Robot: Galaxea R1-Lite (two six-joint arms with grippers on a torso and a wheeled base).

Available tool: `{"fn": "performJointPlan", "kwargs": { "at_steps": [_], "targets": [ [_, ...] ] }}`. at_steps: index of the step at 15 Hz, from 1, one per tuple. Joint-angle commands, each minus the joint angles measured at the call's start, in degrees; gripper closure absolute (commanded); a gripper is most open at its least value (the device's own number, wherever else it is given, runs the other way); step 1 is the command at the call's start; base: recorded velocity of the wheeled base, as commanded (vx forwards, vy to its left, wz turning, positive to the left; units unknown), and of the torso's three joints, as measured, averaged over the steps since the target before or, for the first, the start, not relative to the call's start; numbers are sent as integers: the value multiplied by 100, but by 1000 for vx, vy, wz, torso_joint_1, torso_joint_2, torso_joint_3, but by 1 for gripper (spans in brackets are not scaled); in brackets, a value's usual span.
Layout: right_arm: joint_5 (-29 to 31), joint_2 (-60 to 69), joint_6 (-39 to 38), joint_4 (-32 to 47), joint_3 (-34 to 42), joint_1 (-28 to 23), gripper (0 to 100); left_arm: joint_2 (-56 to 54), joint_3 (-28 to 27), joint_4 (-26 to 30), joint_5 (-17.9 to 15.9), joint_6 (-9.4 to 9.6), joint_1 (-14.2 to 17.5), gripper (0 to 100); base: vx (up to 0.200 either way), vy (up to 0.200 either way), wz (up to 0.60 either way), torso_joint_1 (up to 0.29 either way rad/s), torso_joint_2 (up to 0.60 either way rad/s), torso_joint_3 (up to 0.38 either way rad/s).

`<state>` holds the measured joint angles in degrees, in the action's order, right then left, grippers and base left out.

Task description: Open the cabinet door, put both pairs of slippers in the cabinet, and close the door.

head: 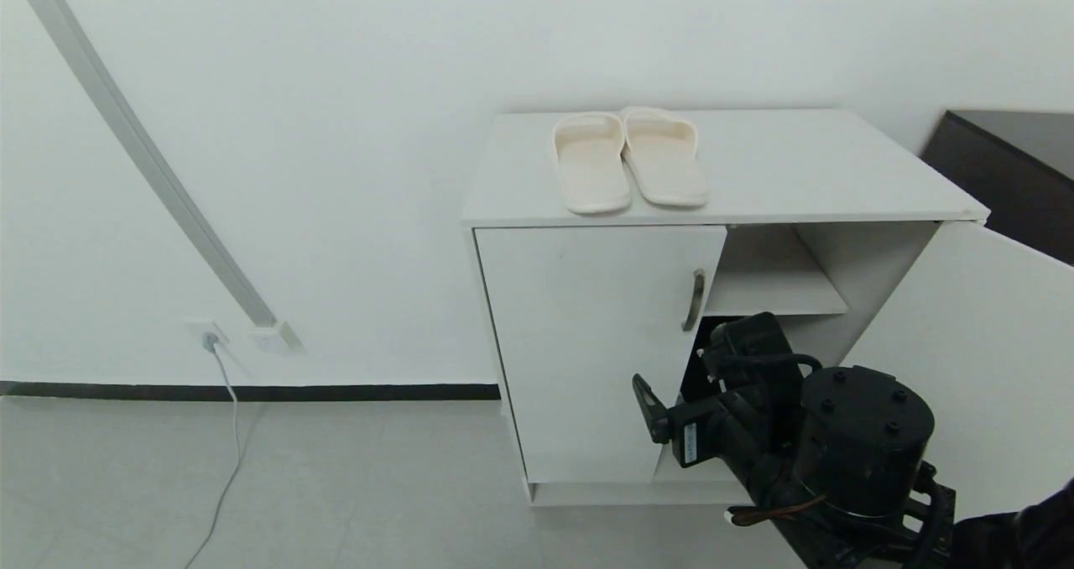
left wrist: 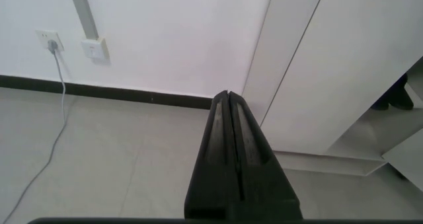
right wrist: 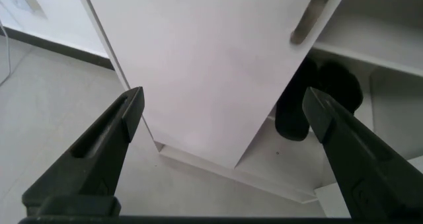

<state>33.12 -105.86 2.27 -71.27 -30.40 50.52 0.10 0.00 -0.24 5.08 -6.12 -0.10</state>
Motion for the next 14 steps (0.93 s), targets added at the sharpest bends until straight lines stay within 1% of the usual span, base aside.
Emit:
{"fn": "performJointPlan", "kwargs": {
  "at_steps": [1,7,11,14],
  "targets": [
    [1,-13,2,-1,-9,2,0,-1,0,-2,1,-3,1,100,0,0,0,212,-520,-305],
    [1,13,2,-10,-1,2,0,-1,0,-2,10,-3,1,100,0,0,0,229,-555,-321],
    [1,4,2,-10,-27,-7,0,-1,0,-2,1,14,1,100,0,0,0,272,-601,-331],
    [1,4,2,-1,-27,2,0,-1,0,-2,1,14,1,100,0,0,0,209,-443,-246]
  ]
}}
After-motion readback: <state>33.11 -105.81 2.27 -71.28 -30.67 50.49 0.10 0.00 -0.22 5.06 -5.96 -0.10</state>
